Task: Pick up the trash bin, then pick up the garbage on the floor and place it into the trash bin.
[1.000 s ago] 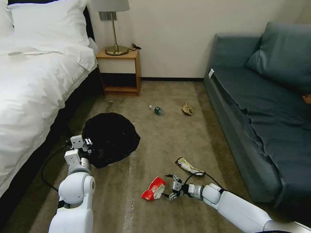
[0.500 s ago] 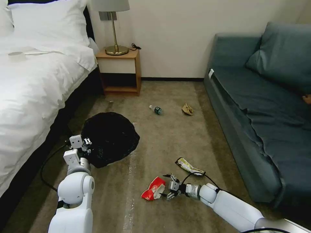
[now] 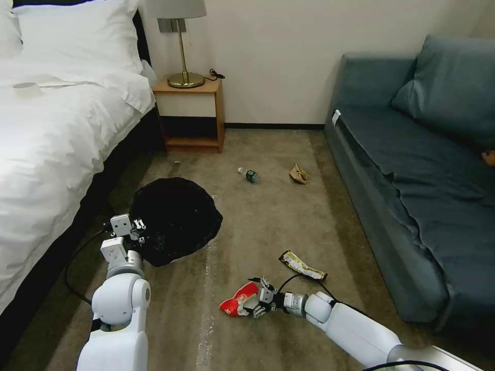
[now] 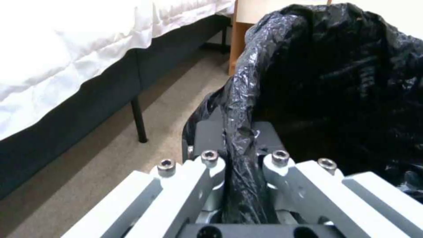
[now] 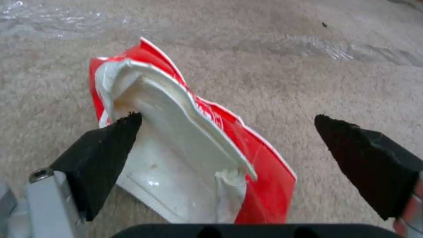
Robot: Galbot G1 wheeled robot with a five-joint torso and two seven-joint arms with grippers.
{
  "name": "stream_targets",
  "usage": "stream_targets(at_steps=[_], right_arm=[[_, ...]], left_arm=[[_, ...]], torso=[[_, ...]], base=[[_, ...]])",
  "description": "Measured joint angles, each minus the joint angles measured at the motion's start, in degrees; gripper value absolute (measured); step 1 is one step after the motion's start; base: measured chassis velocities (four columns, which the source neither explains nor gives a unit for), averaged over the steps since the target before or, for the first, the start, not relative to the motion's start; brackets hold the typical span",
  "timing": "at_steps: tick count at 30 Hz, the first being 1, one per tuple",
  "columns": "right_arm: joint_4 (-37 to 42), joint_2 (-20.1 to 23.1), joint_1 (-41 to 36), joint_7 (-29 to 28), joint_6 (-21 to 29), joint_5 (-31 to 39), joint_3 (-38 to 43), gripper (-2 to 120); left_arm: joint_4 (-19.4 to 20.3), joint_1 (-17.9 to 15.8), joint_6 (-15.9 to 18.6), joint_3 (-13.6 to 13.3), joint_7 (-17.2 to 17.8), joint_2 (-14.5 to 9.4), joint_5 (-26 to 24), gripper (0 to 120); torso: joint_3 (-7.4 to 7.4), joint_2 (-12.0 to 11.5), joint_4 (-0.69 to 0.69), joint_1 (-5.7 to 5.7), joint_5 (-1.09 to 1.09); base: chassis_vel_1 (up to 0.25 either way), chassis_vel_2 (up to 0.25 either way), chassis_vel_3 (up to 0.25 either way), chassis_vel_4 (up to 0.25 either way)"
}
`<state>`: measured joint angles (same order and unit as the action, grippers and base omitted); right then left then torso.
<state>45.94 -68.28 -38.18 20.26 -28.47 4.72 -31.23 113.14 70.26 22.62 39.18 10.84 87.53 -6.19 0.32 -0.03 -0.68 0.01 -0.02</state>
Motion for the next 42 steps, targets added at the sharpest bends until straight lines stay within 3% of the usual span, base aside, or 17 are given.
stream_targets(at_steps=[13,15,19,21,24,26,27,42], right_arm=[[-0.1,0.3,-0.8,-0.2,-1.2,0.1,0.8,54],[0.0,0.3,-0.8,-0.2,-1.2,0.2,0.9,41],[0.0,0.4,-0.8,-0.3,-1.2,0.3,0.9,34],[0.1,0.8,-0.8,-0.3,-1.2,0.4,1.1,21],[0.3,1.2,-0.8,-0.3,-1.2,0.6,1.2,11],[0.3,1.3,-0.8,-0.3,-1.1,0.7,1.2,11],[0.4,1.6,-0.9,-0.3,-1.1,0.9,1.2,1],[0.4,1.2,-0.8,-0.1,-1.1,1.1,1.6,0]], left_arm=[[0.0,0.1,0.0,-0.1,0.0,0.0,0.0,5],[0.0,0.1,0.0,-0.1,0.0,0.1,0.0,5],[0.0,0.0,0.0,-0.1,0.0,0.1,0.0,5],[0.0,-0.1,0.0,-0.2,0.0,0.0,0.0,5],[-0.1,-0.1,0.1,-0.2,0.0,0.0,0.1,5],[-0.1,-0.1,0.1,-0.3,0.0,0.0,0.1,5],[-0.2,-0.1,0.1,-0.4,0.1,0.0,0.1,5],[-0.6,-0.1,0.0,-0.2,0.1,-0.1,0.0,5]], torso=[[0.0,0.0,-0.01,0.0,0.01],[0.0,0.0,-0.01,0.0,0.01],[0.0,0.0,-0.01,0.0,0.01],[0.0,0.0,-0.01,0.0,0.01],[0.0,0.0,-0.01,0.0,0.01],[0.0,0.0,-0.01,0.0,0.01],[0.0,0.0,-0.01,0.0,0.0],[0.0,0.0,0.0,0.0,0.01]], base=[[0.0,0.0,0.0,0.0],[0.0,0.0,0.0,0.0],[0.0,0.0,0.0,0.0],[0.0,0.0,0.0,0.0],[0.0,0.0,0.0,0.0],[0.0,0.0,0.0,0.0],[0.0,0.0,0.0,0.0],[0.0,0.0,0.0,0.0]])
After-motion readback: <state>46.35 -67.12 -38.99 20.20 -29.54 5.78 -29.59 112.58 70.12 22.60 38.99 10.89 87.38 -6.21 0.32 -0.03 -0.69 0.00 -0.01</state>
